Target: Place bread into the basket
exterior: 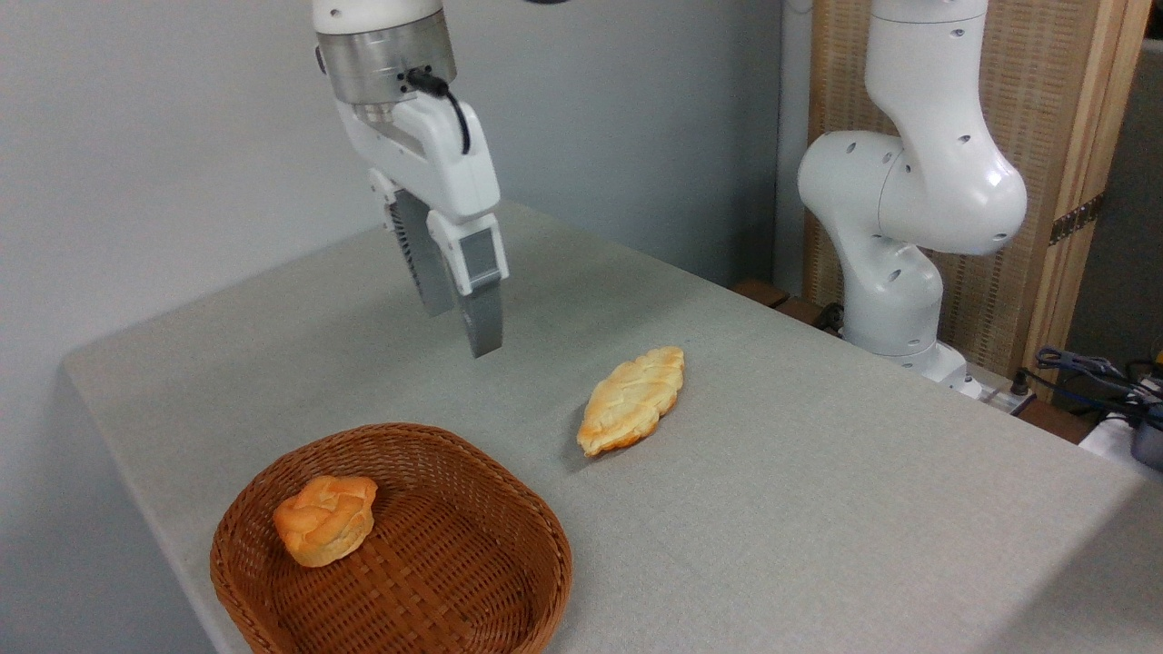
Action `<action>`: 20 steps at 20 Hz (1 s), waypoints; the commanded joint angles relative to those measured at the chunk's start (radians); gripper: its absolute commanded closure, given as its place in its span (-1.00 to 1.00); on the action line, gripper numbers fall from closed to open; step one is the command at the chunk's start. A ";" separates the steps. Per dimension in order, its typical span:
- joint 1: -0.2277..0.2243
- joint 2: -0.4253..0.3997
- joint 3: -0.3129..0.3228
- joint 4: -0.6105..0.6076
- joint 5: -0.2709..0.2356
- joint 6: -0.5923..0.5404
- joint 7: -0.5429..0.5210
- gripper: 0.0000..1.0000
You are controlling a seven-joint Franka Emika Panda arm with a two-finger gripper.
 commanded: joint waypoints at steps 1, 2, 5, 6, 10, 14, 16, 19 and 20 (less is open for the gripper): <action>0.006 -0.005 0.036 0.008 -0.020 -0.051 -0.007 -1.00; 0.006 -0.003 0.066 0.036 -0.021 -0.084 0.005 -1.00; 0.006 0.021 0.104 0.112 -0.053 -0.104 0.023 -1.00; 0.004 0.029 0.104 0.116 -0.052 -0.103 0.029 -1.00; -0.010 0.029 0.105 0.116 -0.043 -0.103 0.031 -1.00; -0.106 0.031 0.212 0.116 -0.046 -0.101 0.029 -1.00; -0.109 0.031 0.214 0.116 -0.047 -0.101 0.029 -1.00; -0.138 0.032 0.228 0.116 -0.043 -0.100 0.029 -1.00; -0.138 0.032 0.228 0.116 -0.043 -0.098 0.029 -1.00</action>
